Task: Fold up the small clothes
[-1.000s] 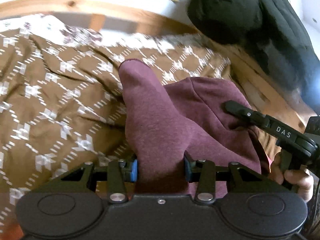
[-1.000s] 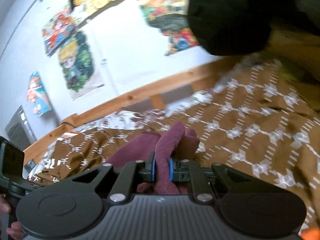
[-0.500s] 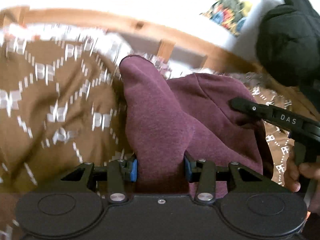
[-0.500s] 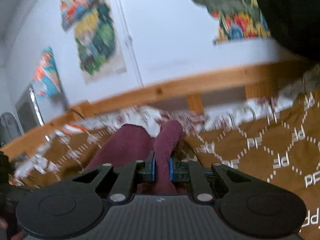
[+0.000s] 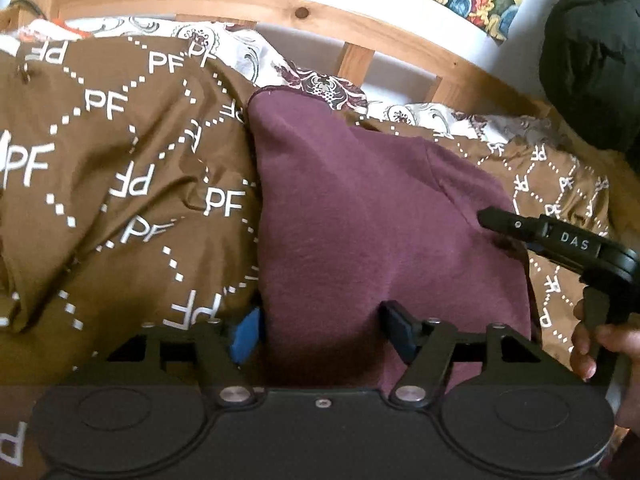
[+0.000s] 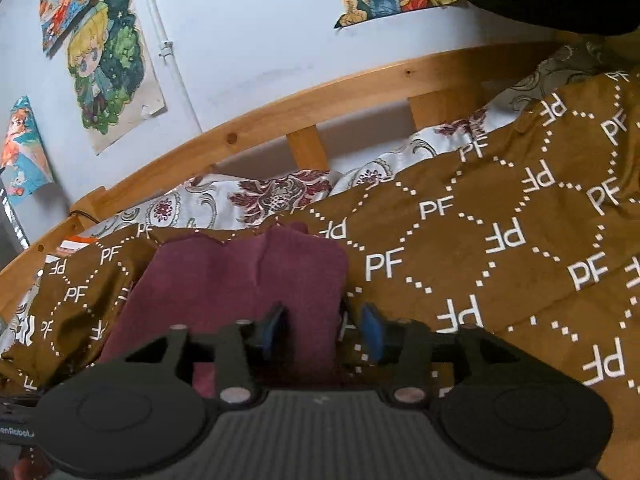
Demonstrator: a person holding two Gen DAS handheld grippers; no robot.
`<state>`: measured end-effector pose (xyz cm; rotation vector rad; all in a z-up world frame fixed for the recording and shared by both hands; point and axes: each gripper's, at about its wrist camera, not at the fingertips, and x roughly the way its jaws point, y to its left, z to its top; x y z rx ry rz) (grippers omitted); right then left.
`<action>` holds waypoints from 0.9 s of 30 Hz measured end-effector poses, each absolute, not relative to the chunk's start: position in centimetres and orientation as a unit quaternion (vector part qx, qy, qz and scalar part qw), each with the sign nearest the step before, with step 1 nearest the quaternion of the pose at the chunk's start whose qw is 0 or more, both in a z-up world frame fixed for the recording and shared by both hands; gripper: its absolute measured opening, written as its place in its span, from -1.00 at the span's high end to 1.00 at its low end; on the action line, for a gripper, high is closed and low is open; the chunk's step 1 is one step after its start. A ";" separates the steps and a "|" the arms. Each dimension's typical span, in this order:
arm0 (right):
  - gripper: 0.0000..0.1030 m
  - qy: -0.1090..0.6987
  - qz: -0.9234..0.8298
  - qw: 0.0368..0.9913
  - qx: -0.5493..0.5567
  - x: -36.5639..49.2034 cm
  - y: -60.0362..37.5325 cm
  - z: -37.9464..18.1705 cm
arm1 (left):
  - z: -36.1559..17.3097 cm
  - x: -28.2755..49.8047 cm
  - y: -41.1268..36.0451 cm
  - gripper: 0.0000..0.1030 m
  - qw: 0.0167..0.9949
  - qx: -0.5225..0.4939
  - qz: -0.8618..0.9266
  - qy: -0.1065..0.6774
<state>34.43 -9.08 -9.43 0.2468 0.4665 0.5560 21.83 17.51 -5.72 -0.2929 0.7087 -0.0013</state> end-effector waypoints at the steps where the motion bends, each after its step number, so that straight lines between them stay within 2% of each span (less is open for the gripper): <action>1: -0.21 0.228 0.264 0.929 0.120 34.1 -9.3 -9.4 | -5.6 21.8 17.5 -0.44 0.927 -0.140 0.003 0.347; 3: -0.34 0.226 0.254 0.933 0.116 33.8 -9.4 -9.3 | -5.2 21.7 17.3 -0.61 0.927 -0.135 0.016 0.350; 7: -0.64 0.218 0.246 0.938 0.110 32.8 -9.8 -8.9 | -4.4 21.2 17.2 -0.74 0.925 -0.129 0.039 0.355; 9: -0.76 0.208 0.245 0.941 0.108 32.0 -10.1 -8.5 | -3.8 20.7 17.0 -0.92 0.925 -0.127 0.049 0.354; 11: -0.86 0.199 0.246 0.943 0.105 31.1 -10.5 -8.1 | -2.9 20.0 16.7 -0.95 0.930 -0.122 0.058 0.342; 16: -0.98 0.165 0.255 0.947 0.101 28.4 -12.0 -6.6 | -0.2 17.8 15.1 -0.99 0.945 -0.077 0.081 0.307; 27: -0.99 0.088 0.259 0.955 0.114 20.8 -16.0 -2.3 | 4.2 11.8 10.2 -0.99 0.965 -0.014 0.097 0.242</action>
